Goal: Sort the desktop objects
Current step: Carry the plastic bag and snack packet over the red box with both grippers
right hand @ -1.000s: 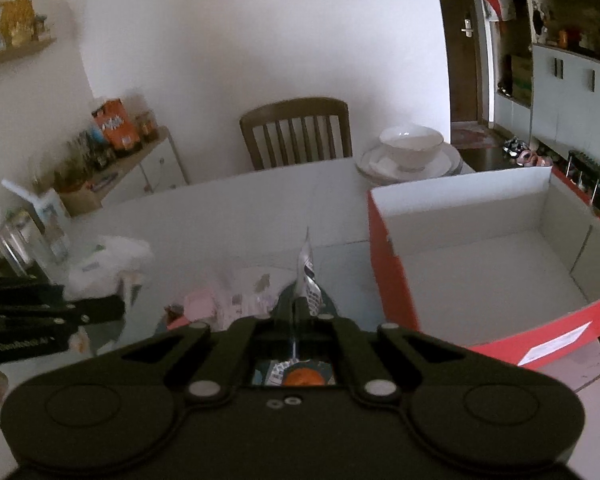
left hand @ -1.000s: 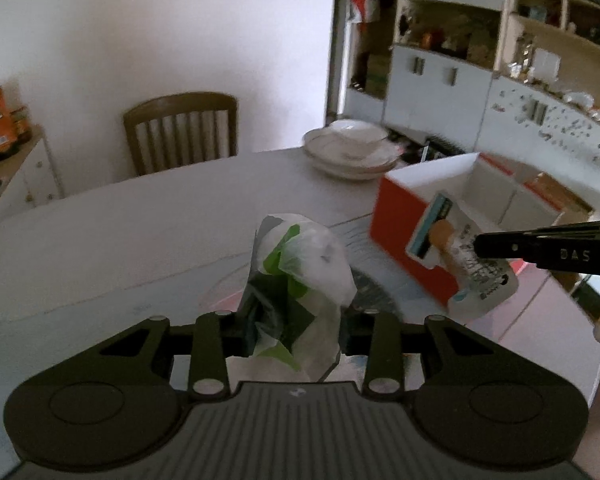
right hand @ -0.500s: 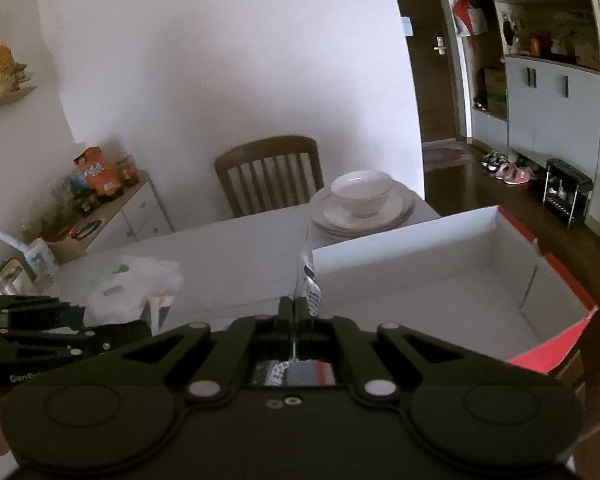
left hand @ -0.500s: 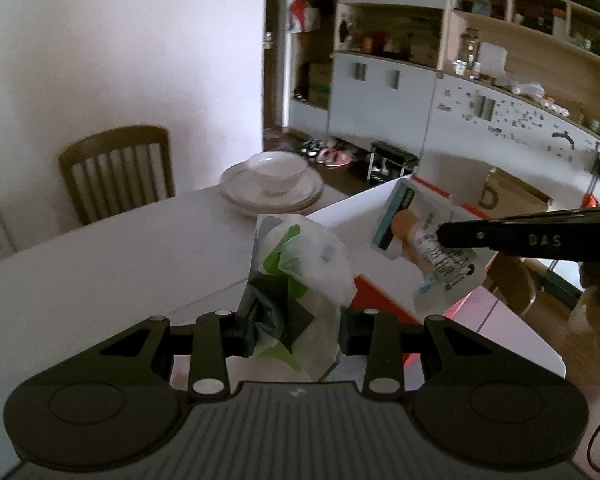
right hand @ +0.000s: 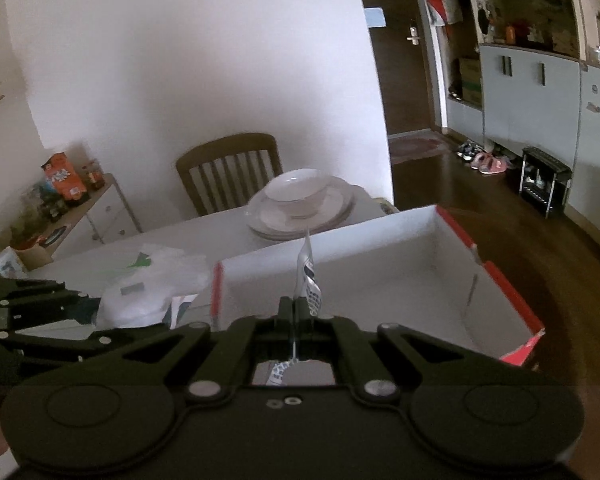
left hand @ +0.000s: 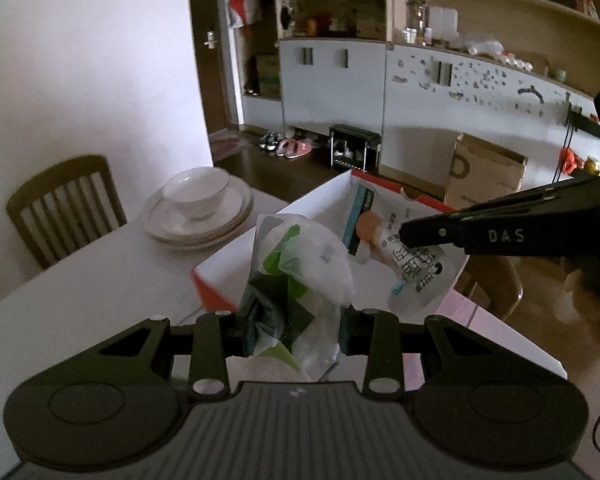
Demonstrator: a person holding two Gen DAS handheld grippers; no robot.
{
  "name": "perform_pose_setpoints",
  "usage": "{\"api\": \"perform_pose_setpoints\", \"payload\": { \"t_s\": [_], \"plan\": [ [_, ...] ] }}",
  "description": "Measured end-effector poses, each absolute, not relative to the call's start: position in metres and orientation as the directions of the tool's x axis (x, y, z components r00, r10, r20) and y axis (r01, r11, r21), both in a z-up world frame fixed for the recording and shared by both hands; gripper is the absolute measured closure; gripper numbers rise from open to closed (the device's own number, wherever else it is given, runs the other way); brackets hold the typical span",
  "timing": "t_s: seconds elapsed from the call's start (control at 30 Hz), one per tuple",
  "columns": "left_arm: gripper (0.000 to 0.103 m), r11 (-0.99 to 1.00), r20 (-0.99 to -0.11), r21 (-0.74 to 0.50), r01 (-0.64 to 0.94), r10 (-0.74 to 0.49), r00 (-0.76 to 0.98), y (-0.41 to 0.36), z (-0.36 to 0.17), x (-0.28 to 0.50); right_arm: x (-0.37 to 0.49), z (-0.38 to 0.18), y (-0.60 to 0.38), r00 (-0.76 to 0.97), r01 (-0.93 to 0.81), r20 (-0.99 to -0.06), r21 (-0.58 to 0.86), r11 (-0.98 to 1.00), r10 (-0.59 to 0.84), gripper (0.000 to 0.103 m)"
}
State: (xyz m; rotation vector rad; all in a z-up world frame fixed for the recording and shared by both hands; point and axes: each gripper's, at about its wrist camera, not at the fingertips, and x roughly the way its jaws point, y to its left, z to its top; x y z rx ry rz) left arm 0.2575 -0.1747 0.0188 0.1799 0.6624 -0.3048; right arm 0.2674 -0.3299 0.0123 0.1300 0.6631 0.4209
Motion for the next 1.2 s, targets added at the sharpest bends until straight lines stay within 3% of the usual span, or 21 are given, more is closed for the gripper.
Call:
{"api": "perform_pose_setpoints", "payload": {
  "t_s": [0.3, 0.67, 1.2],
  "plan": [
    [0.068, 0.895, -0.670, 0.176, 0.410, -0.197, 0.716, -0.224, -0.007, 0.305, 0.301, -0.013, -0.369, 0.694, -0.262, -0.614, 0.273, 0.926, 0.377, 0.103],
    [0.068, 0.846, -0.789, 0.266, 0.462, -0.085, 0.609, -0.253, -0.062, 0.353, 0.329, -0.049, -0.377, 0.639, -0.252, -0.672, 0.276, 0.927, 0.374, 0.103],
    [0.068, 0.828, -0.897, 0.221, 0.515, -0.035, 0.441, -0.265, -0.096, 0.381, 0.341, -0.076, -0.366, 0.562, -0.323, -0.745, 0.204, 0.924, 0.361, 0.103]
  ]
}}
